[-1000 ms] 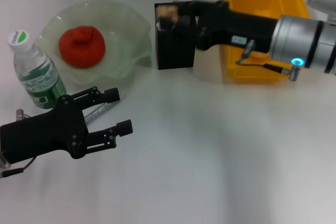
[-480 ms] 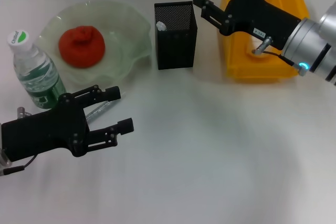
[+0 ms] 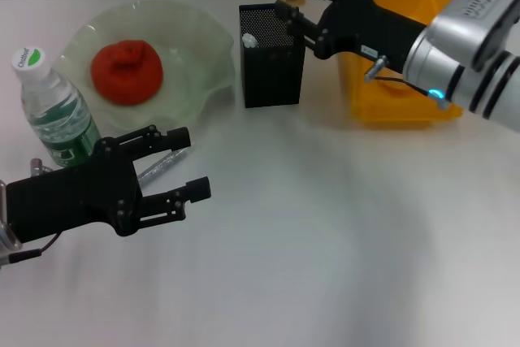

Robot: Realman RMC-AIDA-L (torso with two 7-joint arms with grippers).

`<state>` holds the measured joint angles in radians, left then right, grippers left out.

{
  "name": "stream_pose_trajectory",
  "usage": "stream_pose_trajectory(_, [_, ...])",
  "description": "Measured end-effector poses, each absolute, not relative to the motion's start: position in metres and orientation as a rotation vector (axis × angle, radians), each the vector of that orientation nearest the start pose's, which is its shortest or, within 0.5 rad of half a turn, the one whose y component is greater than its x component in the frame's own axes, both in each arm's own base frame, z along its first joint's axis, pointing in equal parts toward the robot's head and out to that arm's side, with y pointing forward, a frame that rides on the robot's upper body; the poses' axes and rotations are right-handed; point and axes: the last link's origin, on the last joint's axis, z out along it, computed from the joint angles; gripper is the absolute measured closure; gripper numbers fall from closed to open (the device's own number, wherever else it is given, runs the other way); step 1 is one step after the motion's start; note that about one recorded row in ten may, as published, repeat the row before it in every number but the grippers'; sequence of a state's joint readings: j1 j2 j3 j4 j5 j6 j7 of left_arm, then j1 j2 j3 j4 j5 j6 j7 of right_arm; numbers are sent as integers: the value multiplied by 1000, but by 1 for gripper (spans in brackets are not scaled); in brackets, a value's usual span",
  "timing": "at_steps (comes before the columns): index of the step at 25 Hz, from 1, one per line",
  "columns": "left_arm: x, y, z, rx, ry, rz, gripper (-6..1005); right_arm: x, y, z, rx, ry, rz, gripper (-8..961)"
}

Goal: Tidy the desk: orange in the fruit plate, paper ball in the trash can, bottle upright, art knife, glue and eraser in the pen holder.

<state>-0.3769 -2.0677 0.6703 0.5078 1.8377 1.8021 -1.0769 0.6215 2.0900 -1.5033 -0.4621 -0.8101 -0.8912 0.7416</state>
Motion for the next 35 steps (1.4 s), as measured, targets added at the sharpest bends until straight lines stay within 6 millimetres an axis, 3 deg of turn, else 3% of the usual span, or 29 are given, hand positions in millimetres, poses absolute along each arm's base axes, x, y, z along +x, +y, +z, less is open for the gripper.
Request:
stream_pose_trajectory(14, [-280, 265, -1, -2669, -451, -1053, 221, 198, 404, -71, -2332, 275, 649, 491])
stream_pose_trajectory(22, [-280, 266, -1, -2670, -447, -1052, 220, 195, 417, -70, -2301, 427, 640, 491])
stream_pose_trajectory(26, [-279, 266, -1, -2671, -445, -1053, 220, 194, 414, -73, -2319, 415, 634, 492])
stream_pose_trajectory(31, [-279, 266, -1, -2671, -443, -1052, 220, 192, 411, -76, -2339, 390, 634, 385])
stream_pose_trajectory(35, [-279, 266, -1, -2671, -444, -1052, 220, 191, 411, -76, -2339, 388, 635, 385])
